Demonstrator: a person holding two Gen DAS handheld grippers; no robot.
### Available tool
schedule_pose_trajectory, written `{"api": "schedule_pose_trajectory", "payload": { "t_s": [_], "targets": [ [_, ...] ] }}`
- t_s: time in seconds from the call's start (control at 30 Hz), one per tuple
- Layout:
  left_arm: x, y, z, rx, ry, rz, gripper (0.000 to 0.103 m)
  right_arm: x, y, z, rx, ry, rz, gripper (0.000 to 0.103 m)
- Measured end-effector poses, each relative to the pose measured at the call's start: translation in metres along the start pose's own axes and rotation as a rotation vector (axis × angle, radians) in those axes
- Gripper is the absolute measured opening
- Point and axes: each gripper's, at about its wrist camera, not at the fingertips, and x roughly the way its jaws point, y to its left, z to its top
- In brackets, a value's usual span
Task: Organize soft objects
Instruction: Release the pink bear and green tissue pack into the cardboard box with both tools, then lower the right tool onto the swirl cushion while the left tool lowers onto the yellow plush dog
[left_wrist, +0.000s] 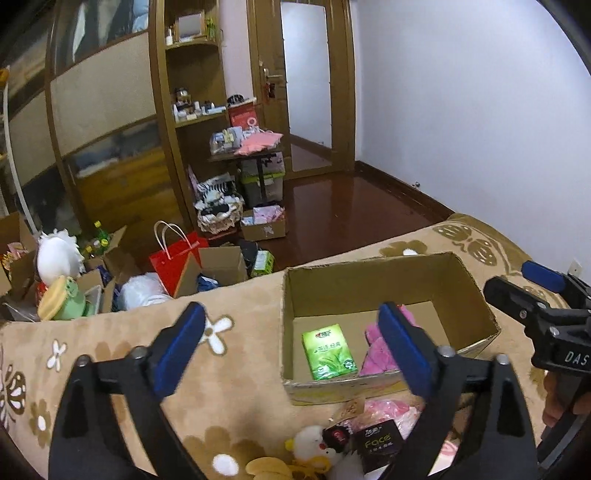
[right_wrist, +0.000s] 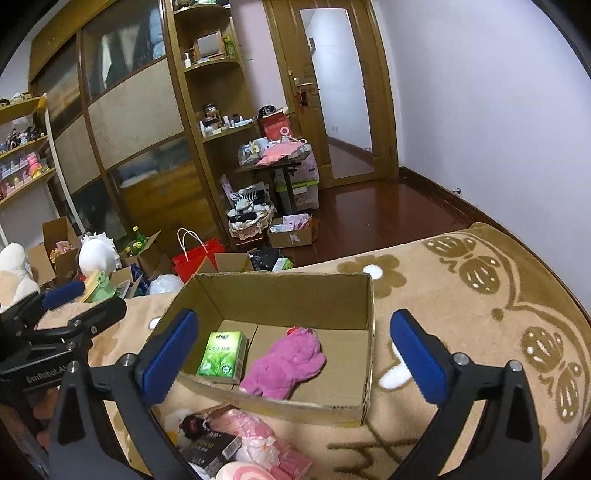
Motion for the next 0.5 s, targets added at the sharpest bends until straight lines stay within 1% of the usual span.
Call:
{"api": "schedule_pose_trajectory", "payload": {
  "t_s": [0.07, 0.13, 0.3, 0.5],
  "targets": [
    [-0.007, 0.001, 0.000, 0.001, -0.004, 0.017, 0.102, -0.006, 0.003, -0.002, -0.006, 0.001, 0.000, 0.103],
    [-0.014, 0.005, 0.000, -0.015, -0.002, 0.018, 0.103, -0.014, 0.005, -0.004, -0.007, 0.007, 0.004, 0.103],
    [-0.030, 0.021, -0.004, -0.087, 0.035, 0.017, 0.103, -0.028, 0.011, -0.009, -0.026, 0.014, 0.003, 0.103],
    [-0.047, 0.026, -0.013, -0.067, 0.060, 0.057, 0.103, -0.042, 0.020, -0.020, -0.043, 0.027, 0.001, 0.103]
  ]
}}
